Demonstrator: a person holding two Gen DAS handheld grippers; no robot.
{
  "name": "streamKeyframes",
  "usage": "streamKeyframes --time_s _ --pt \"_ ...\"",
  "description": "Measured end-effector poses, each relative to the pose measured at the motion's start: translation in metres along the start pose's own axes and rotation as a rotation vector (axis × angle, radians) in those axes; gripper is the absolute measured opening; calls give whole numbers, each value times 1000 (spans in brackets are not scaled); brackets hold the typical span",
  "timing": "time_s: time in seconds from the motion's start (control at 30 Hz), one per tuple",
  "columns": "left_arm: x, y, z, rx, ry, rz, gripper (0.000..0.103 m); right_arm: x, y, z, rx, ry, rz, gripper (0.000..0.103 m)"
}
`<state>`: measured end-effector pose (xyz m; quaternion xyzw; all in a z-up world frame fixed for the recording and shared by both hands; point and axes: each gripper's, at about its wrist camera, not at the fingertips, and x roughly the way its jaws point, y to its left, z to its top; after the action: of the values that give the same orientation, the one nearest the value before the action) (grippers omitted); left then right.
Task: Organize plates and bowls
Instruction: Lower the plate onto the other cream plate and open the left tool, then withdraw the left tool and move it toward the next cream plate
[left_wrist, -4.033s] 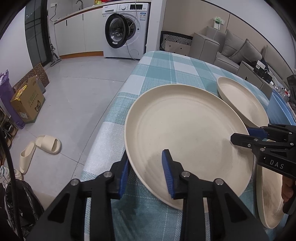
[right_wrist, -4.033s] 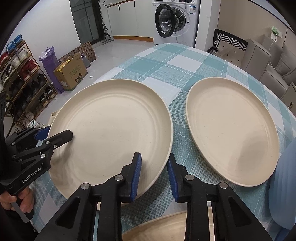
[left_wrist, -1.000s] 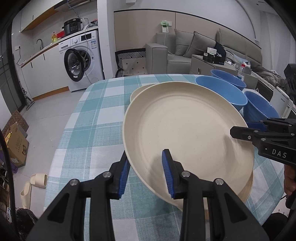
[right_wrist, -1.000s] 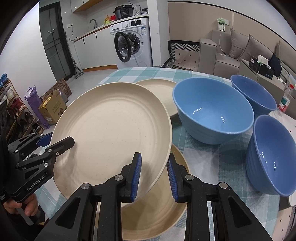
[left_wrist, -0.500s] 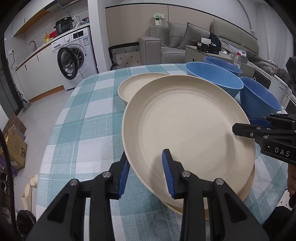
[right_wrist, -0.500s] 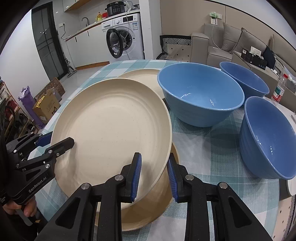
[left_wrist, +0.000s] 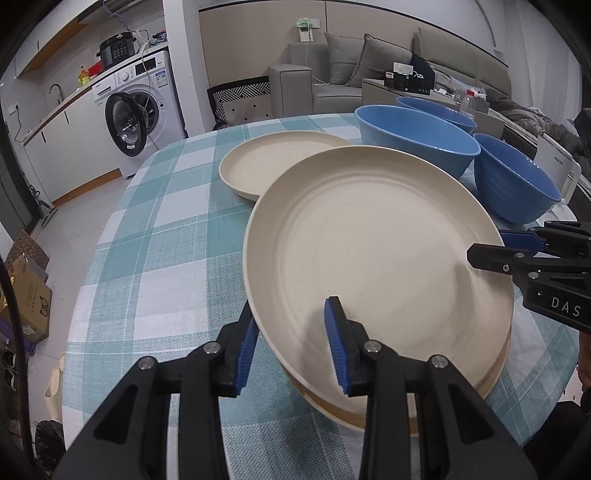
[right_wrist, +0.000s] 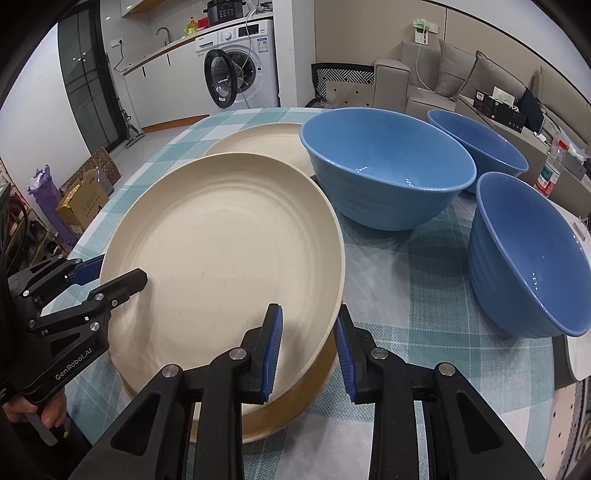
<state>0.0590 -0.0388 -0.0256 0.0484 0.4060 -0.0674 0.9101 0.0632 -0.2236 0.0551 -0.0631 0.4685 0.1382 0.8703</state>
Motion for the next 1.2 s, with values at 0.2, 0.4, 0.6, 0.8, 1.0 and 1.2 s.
streamKeyframes --time_s 0.2,0.4,0.6,0.8,1.0,1.2 --pt "3 -6 -2 17 10 1 35 2 -3 -4 -2 8 -12 30" --pt "4 -10 -3 38 8 22 36 2 -2 -8 -9 13 -20 30" --pt "3 -11 -3 45 22 22 37 0 1 -10 -20 13 -28 30" --pt "4 -14 -4 71 39 36 41 0 0 -13 -27 16 -30 31" --pt "7 -18 -6 90 58 43 53 -2 3 -15 -55 4 -34 38" --pt "7 -18 -6 91 64 35 54 -2 2 -18 -60 4 -31 47"
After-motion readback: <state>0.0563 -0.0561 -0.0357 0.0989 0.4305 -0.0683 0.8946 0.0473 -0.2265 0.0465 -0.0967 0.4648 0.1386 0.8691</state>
